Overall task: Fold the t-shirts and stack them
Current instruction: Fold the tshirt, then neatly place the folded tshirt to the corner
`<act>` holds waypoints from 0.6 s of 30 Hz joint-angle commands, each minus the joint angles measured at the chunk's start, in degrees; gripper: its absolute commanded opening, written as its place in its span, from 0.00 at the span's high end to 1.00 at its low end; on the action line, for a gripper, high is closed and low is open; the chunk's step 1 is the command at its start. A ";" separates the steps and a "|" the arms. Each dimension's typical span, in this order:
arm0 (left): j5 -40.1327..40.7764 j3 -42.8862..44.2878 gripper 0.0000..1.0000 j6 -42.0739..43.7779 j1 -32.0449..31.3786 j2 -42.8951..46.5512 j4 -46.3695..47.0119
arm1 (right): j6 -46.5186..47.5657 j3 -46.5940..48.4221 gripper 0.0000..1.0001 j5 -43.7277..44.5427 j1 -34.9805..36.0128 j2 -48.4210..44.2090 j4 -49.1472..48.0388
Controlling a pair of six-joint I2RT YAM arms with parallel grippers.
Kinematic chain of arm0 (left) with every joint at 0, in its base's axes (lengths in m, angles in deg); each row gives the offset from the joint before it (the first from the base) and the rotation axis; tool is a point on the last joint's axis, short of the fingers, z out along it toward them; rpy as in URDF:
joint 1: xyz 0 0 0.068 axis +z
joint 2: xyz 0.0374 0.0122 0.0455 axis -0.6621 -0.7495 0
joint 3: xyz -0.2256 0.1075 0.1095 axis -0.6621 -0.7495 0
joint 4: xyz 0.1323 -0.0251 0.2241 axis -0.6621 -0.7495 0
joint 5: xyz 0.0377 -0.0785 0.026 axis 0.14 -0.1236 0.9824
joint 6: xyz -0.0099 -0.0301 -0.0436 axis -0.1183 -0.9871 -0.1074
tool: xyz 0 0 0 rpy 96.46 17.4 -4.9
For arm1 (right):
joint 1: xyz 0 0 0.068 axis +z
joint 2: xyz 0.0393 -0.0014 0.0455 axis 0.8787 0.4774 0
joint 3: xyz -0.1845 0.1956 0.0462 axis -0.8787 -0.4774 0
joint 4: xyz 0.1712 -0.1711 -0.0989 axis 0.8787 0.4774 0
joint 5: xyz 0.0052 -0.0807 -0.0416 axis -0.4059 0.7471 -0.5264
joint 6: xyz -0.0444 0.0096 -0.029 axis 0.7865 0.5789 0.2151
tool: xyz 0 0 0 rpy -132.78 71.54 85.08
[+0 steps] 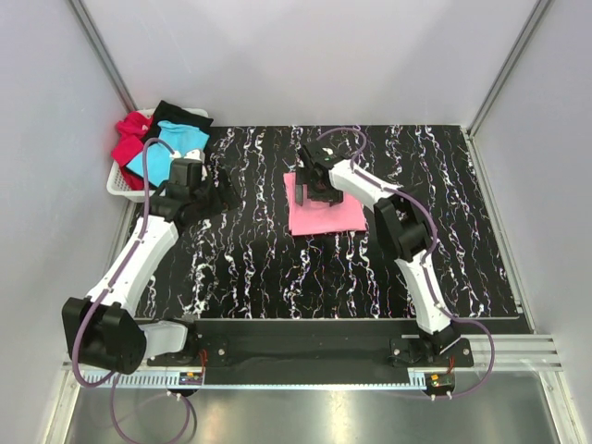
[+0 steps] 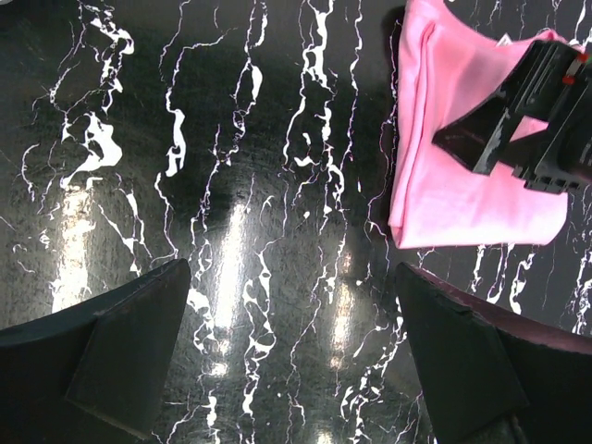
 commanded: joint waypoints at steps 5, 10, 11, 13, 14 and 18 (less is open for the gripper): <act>-0.26 -1.25 0.01 1.06 0.72 1.33 1.64 | 4.21 0.26 0.00 4.04 -4.31 3.56 2.92; -0.26 -0.81 0.01 1.33 0.81 0.63 1.46 | 7.54 -4.48 0.00 4.51 -9.93 0.84 1.70; -0.35 -0.55 0.01 1.33 0.81 0.28 1.46 | 8.69 -5.10 0.00 2.84 -11.07 -0.30 0.91; -0.96 0.16 0.01 1.33 0.81 -0.26 1.29 | 13.61 -6.34 0.00 -1.73 -14.50 -1.27 -1.55; -1.49 0.42 0.01 1.33 0.81 -0.86 1.29 | 15.45 -6.68 0.00 -2.09 -15.30 -1.54 -2.00; -2.72 1.30 0.01 1.24 0.81 -2.10 1.02 | 20.74 -6.25 0.00 -0.86 -18.28 -2.77 -2.96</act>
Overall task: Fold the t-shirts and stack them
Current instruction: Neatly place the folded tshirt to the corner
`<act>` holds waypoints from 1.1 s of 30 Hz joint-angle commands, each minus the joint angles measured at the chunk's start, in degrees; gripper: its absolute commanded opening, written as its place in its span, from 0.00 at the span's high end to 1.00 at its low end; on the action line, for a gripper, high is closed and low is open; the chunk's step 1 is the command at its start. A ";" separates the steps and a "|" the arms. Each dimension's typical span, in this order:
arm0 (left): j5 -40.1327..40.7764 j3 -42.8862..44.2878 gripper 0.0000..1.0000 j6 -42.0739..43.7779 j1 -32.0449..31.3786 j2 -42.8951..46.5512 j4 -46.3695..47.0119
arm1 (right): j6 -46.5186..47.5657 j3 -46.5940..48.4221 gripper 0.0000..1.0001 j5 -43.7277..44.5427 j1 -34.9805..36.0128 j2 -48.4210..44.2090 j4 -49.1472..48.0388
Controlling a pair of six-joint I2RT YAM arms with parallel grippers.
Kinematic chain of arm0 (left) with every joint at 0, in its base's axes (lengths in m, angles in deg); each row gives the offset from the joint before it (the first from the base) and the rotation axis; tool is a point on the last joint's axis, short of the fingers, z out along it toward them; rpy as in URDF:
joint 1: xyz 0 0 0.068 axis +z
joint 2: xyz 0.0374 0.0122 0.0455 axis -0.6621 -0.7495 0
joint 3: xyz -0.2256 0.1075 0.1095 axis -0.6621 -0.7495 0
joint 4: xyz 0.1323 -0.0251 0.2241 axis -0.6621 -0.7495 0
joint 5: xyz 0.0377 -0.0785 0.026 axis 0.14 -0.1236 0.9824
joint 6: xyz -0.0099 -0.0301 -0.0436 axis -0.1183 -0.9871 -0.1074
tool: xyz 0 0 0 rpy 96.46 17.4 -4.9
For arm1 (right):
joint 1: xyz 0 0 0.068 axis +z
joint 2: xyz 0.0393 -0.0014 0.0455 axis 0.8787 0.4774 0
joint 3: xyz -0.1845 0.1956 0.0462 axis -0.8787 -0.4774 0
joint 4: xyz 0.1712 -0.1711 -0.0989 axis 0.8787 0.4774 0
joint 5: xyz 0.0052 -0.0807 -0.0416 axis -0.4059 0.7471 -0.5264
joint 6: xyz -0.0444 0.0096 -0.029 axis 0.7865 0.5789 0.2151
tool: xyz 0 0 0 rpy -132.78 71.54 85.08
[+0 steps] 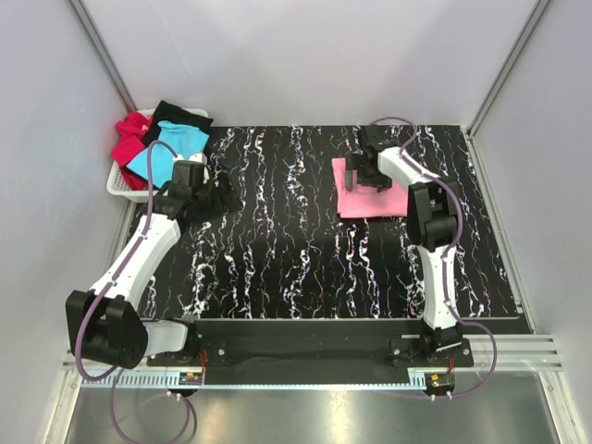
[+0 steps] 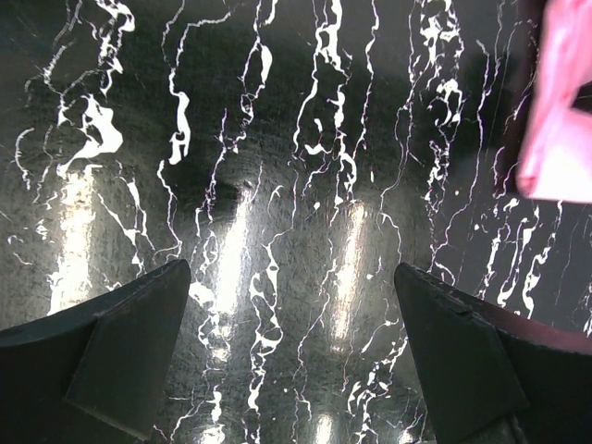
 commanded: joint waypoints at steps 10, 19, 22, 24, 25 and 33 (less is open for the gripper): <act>-6.41 8.10 0.01 1.97 0.32 -6.01 1.17 | 3.22 -2.87 0.00 -20.83 -8.26 -17.07 -2.33; -8.09 8.37 0.01 2.40 0.32 -7.69 3.11 | 7.97 -4.28 0.01 -28.48 -21.01 -15.78 -1.89; -8.61 8.89 0.01 2.14 0.32 -7.34 3.11 | 8.57 -2.18 0.02 -29.54 -21.72 -11.82 -2.06; -8.62 9.07 0.01 2.23 0.32 -6.99 3.11 | 8.58 -0.77 0.04 -29.63 -21.98 -8.84 -2.15; -8.44 9.25 0.01 2.32 0.32 -6.99 3.20 | 8.58 0.46 0.04 -29.98 -22.42 -7.78 -2.24; -8.17 8.28 0.01 2.67 0.32 -6.28 3.02 | 7.87 3.11 0.04 -30.68 -24.88 -1.71 -2.15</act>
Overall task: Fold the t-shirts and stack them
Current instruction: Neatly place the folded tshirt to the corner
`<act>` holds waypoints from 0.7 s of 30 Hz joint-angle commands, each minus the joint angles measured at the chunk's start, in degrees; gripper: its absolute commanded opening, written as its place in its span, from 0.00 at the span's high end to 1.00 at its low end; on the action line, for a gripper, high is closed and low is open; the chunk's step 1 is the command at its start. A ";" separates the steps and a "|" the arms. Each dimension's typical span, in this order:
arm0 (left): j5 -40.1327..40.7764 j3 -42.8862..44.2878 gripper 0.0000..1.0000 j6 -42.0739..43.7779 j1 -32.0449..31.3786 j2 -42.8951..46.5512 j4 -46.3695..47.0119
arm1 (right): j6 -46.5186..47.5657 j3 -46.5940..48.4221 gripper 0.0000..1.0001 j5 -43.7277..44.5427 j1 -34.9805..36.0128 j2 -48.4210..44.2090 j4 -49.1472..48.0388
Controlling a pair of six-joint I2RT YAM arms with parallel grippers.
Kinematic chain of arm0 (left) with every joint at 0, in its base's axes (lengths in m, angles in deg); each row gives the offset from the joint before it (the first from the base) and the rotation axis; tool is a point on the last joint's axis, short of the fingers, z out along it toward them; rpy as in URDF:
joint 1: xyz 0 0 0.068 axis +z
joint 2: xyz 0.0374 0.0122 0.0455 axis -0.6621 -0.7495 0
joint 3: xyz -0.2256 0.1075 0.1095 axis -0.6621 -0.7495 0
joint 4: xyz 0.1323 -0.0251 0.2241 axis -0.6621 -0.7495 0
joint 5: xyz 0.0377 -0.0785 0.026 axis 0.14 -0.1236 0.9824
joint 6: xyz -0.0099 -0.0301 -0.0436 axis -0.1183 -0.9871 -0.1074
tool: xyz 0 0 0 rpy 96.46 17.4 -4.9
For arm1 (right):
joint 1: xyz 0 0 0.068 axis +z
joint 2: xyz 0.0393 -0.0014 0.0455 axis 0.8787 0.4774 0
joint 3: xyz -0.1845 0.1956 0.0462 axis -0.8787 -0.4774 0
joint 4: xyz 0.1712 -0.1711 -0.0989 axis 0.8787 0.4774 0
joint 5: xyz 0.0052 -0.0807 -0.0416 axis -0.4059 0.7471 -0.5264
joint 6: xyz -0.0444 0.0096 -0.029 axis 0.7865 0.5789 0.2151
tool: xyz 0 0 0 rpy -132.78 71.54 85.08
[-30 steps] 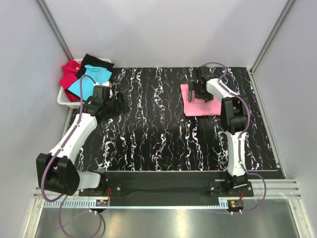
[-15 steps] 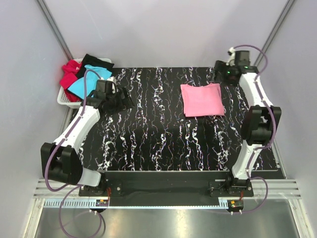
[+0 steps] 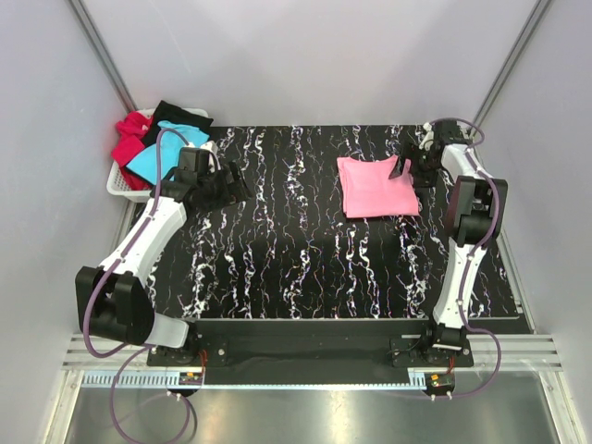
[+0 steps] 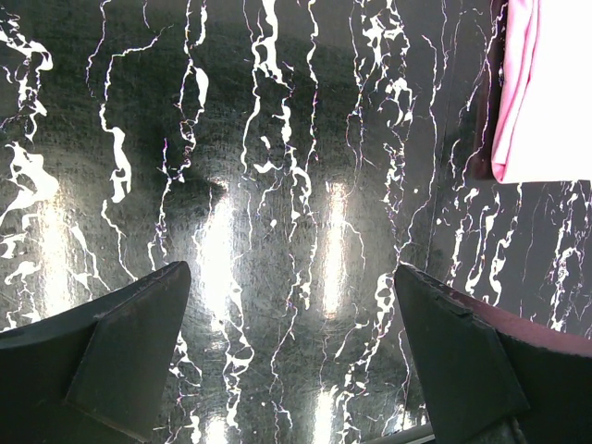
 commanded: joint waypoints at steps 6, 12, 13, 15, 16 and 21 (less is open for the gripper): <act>-1.20 0.96 0.01 -0.09 0.32 1.45 2.12 | 0.86 2.91 0.04 -1.60 -1.37 0.50 -0.27; -1.20 0.87 0.01 -0.09 0.32 0.75 2.13 | 1.21 2.73 0.03 -0.71 -1.37 3.40 -0.27; -1.20 0.87 0.01 -0.18 0.32 0.84 2.12 | 0.95 2.82 0.03 -0.98 -1.37 4.54 -0.36; -1.47 1.13 0.01 -0.27 0.32 0.75 2.13 | 0.16 2.30 0.09 -3.43 -1.37 5.07 -0.45; -1.55 1.31 0.01 -0.27 0.32 0.75 2.12 | -0.19 2.12 0.10 -4.40 -1.37 5.34 -0.71; -1.30 1.66 0.01 0.00 0.32 1.63 2.39 | -0.55 -1.38 0.34 -6.34 -1.37 5.34 -1.50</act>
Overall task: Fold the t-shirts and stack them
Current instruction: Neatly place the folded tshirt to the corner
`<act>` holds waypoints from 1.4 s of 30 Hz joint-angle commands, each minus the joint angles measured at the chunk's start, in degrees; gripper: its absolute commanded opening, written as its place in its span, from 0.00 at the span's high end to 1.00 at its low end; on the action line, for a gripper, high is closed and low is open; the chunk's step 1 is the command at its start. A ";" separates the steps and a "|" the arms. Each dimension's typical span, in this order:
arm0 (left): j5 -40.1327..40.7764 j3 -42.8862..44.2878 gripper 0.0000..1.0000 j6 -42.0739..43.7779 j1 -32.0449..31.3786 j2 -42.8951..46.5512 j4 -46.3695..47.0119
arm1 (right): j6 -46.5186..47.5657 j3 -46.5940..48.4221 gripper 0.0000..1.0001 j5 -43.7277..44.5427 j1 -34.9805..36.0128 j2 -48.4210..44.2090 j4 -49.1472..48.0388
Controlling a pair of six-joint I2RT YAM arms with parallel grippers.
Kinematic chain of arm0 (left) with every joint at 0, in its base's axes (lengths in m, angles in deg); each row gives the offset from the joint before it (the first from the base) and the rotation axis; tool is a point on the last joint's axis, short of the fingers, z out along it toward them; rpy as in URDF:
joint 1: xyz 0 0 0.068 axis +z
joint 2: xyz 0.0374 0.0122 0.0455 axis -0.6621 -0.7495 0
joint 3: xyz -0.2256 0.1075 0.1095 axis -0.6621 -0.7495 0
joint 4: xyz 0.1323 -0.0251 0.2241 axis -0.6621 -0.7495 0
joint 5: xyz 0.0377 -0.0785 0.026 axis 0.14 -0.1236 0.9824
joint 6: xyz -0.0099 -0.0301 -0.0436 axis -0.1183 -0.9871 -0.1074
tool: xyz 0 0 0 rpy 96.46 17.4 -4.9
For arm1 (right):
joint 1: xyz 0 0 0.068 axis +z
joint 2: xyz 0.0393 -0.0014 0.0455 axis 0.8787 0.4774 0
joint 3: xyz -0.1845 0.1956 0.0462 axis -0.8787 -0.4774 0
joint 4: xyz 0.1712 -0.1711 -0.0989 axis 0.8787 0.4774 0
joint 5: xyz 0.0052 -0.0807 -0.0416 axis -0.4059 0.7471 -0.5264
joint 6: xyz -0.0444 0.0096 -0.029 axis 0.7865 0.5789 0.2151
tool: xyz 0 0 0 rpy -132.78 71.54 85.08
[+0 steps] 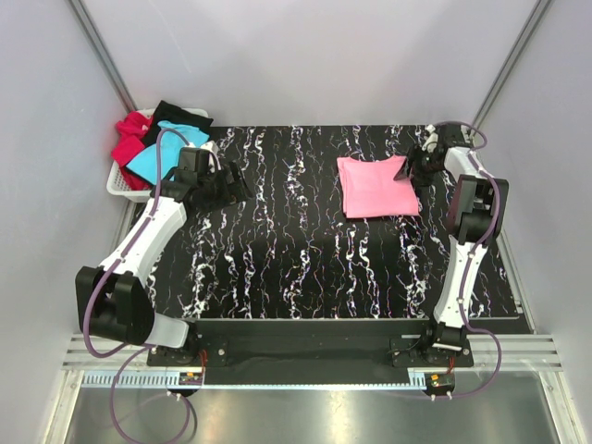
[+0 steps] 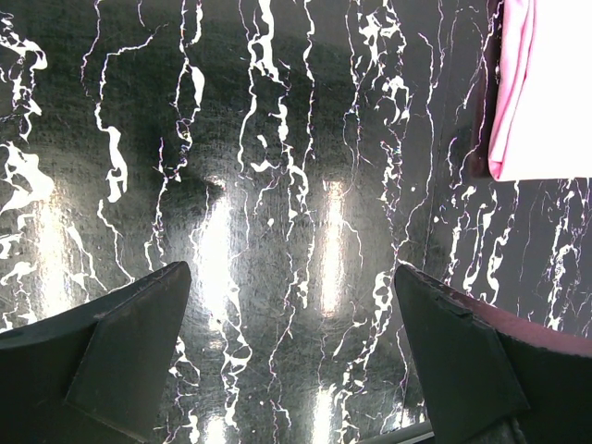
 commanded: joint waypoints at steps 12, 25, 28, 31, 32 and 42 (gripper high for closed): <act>-3.81 -3.35 0.01 0.74 0.32 6.46 4.76 | -6.80 -15.76 0.91 -7.43 3.19 -6.86 -5.67; -12.35 -2.31 0.01 -6.37 -4.06 -4.25 20.23 | -5.76 -12.86 0.84 -1.57 4.87 -7.82 -3.31; -12.26 -0.89 0.01 -6.11 -5.91 -5.84 20.23 | -4.09 -11.20 0.15 2.74 4.87 -10.36 1.08; -11.38 -0.19 0.01 -5.67 -7.05 -6.19 19.88 | -3.38 -9.79 0.00 6.79 5.65 -16.67 5.57; -11.12 -0.53 0.01 -5.67 -7.32 -6.19 19.79 | -3.56 -9.87 0.00 10.89 6.44 -18.79 5.76; -11.55 -2.03 0.01 -3.56 -7.50 -6.02 18.56 | -4.69 -14.26 0.00 28.66 17.79 -31.12 2.33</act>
